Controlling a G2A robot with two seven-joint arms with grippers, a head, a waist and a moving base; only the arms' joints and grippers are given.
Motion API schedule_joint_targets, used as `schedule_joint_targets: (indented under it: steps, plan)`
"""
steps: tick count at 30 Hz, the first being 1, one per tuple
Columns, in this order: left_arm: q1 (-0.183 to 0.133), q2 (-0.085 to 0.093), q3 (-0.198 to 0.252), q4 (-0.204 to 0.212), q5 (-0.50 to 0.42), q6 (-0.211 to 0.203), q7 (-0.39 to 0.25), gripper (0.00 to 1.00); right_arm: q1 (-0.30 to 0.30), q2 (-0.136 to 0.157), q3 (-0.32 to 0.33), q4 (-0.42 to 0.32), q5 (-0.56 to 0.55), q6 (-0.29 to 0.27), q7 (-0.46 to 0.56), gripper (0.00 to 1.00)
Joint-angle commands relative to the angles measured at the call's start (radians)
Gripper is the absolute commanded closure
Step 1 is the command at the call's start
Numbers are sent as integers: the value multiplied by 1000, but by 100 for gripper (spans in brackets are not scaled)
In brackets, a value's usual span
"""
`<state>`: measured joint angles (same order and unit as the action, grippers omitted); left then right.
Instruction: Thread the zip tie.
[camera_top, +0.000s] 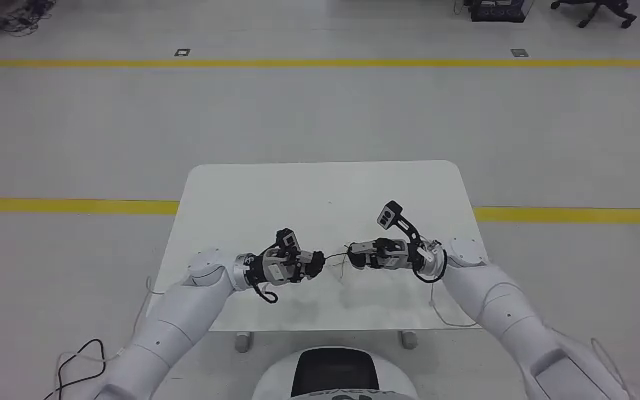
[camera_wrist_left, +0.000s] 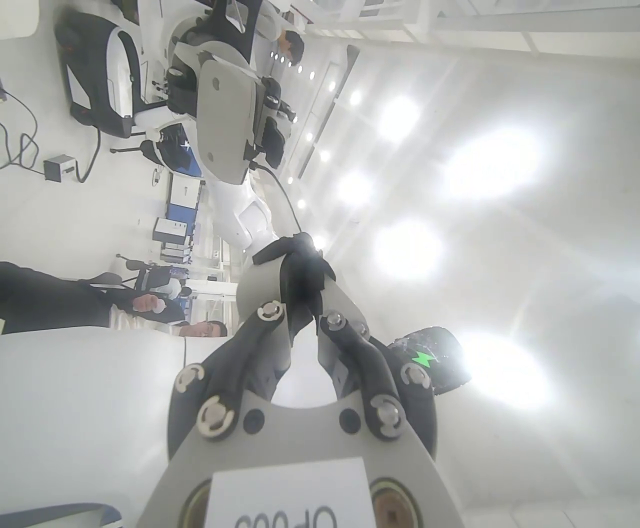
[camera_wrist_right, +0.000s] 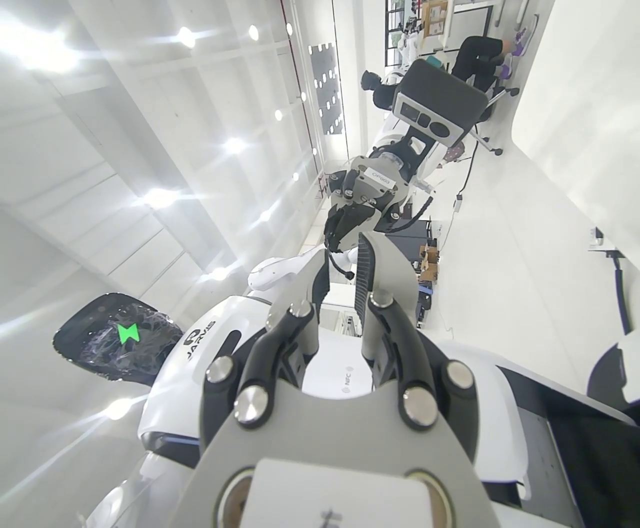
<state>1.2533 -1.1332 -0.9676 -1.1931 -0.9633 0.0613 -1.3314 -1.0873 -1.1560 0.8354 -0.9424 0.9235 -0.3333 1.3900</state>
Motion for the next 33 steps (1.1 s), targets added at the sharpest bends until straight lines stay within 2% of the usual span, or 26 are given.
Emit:
schedule_joint_targets:
  steps: [1,4,10,17,24,33]
  plan:
    - [-1,1,1,0,1,-1,0,100,2,1,-4,0,3,-1,0,89]
    - [-3,2,4,2,8,-5,3,100,4,3,-10,2,9,-4,0,94]
    - [-6,3,10,4,13,-12,14,100,10,6,-20,7,18,-7,0,96]
    - [-11,4,17,9,13,-14,24,100,12,9,-22,7,24,-7,0,96]
    - [-14,5,21,11,5,-16,21,100,7,12,-13,2,26,-7,0,90]
    - [-16,7,25,15,-3,-13,25,100,-6,16,6,-19,17,-7,0,91]
